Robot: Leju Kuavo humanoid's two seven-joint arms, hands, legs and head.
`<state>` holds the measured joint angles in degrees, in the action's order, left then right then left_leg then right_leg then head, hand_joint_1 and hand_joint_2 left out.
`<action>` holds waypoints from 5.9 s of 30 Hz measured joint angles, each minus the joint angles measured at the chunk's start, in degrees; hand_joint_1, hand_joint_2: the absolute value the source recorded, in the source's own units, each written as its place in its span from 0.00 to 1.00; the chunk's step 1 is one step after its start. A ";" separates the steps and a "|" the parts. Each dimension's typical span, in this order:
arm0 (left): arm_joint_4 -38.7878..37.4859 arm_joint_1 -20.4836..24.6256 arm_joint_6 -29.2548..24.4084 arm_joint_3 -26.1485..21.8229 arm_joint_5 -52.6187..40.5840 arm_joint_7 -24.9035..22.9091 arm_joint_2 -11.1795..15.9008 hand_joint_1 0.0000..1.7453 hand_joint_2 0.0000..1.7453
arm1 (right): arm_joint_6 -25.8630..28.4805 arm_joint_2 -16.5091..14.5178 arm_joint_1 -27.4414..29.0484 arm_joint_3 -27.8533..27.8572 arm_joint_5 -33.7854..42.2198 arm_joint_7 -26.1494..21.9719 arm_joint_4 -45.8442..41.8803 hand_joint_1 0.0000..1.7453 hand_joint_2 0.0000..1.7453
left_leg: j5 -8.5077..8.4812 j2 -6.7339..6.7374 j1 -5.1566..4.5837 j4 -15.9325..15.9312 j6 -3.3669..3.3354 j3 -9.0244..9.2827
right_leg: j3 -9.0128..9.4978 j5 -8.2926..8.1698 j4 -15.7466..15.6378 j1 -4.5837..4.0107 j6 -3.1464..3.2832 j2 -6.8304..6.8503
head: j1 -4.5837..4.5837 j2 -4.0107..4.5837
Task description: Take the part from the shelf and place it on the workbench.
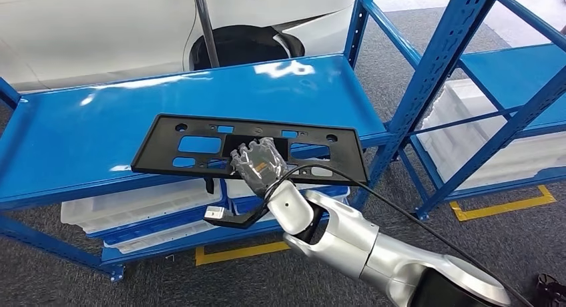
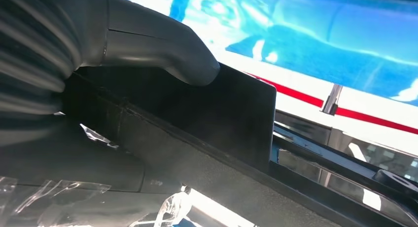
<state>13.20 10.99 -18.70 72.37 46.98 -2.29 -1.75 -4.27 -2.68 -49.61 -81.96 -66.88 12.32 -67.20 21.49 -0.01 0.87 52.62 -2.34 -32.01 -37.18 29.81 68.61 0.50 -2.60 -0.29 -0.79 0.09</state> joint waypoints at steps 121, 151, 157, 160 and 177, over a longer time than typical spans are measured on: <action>-0.03 -0.27 -0.04 0.04 -0.79 -0.08 0.99 0.00 1.00 | 0.61 1.32 1.17 2.25 0.66 0.65 -1.91 1.00 1.00 | 0.70 -0.37 -0.85 -0.82 -0.29 1.11 | -0.51 3.64 0.64 -0.16 0.81 0.76 | -0.66 0.00; -0.04 -0.38 -0.25 0.04 -0.96 -0.68 0.46 0.00 1.00 | 0.07 0.93 0.83 2.15 1.02 0.29 -1.93 1.00 1.00 | 0.26 -0.72 0.14 0.18 0.69 -0.18 | 0.74 2.73 -1.50 0.76 0.20 1.04 | 0.07 0.00; -0.04 -0.63 -0.40 0.04 -1.09 -0.79 0.37 0.00 1.00 | 0.09 1.37 1.12 2.13 1.02 0.22 -1.93 1.00 1.00 | 0.27 -4.56 -0.52 0.35 0.65 -0.03 | 3.22 -3.53 -8.78 0.19 1.92 -2.05 | 0.08 0.00; -0.04 -0.63 -0.54 0.04 -1.57 -0.83 0.27 0.00 1.00 | 0.10 1.44 1.16 2.14 1.02 0.15 -1.95 1.00 1.00 | 0.20 -6.04 -0.47 0.52 1.29 -0.66 | 5.32 -5.08 -13.91 0.07 2.33 -3.68 | 0.05 0.00; -0.04 -0.43 -0.07 0.11 -2.12 -0.84 0.40 0.00 1.00 | -0.16 1.40 0.98 2.17 0.67 0.38 -2.41 1.00 1.00 | 0.20 1.64 -0.45 0.79 2.05 -1.29 | 6.15 -3.96 -14.15 0.06 0.99 5.04 | -0.15 0.00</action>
<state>13.16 10.55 -18.77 72.48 44.85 -3.14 -1.34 -4.44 -1.28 -48.63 -79.79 -66.21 12.70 -69.61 21.69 1.63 0.42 53.41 -0.29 -33.30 -31.02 25.85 54.46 0.56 -1.61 4.75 -0.94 0.09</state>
